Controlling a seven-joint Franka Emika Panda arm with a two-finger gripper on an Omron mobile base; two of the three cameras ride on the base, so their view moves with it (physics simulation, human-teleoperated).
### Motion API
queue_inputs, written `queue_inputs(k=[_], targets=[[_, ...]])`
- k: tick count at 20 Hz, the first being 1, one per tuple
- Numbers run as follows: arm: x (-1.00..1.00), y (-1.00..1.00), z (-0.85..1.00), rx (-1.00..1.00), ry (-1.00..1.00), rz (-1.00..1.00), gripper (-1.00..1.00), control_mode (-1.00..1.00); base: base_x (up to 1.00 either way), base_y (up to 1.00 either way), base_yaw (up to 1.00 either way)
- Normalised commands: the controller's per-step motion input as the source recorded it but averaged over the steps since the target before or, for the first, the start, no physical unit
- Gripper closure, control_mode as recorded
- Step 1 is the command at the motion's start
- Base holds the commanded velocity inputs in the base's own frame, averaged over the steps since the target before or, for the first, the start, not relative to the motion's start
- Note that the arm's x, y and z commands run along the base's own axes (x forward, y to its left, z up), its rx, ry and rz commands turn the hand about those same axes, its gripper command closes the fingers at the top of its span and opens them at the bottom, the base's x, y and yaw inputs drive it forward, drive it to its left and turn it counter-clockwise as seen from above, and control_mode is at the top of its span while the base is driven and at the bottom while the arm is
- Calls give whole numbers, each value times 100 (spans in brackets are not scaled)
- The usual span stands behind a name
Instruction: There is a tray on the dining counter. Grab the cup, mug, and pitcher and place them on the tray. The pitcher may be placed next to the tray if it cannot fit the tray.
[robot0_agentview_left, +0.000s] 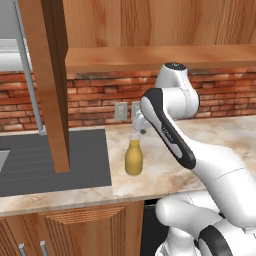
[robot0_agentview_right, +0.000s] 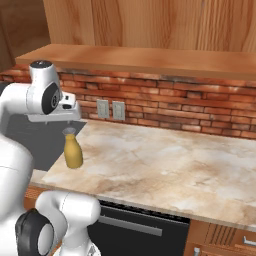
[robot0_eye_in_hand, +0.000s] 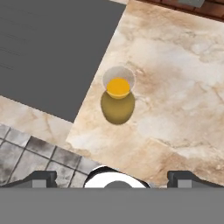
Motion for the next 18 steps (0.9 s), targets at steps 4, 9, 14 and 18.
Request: queue_inputs(k=[4,9,14,18], targets=[[20,2,0,0,3,0,-100,-100,0,0,0],[5,9,0,0,3,0,-100,-100,0,0,0],[0,16,-6,0,6,0,-100,-100,0,0,0],[2,2,-16,0,3,0,-100,-100,0,0,0]])
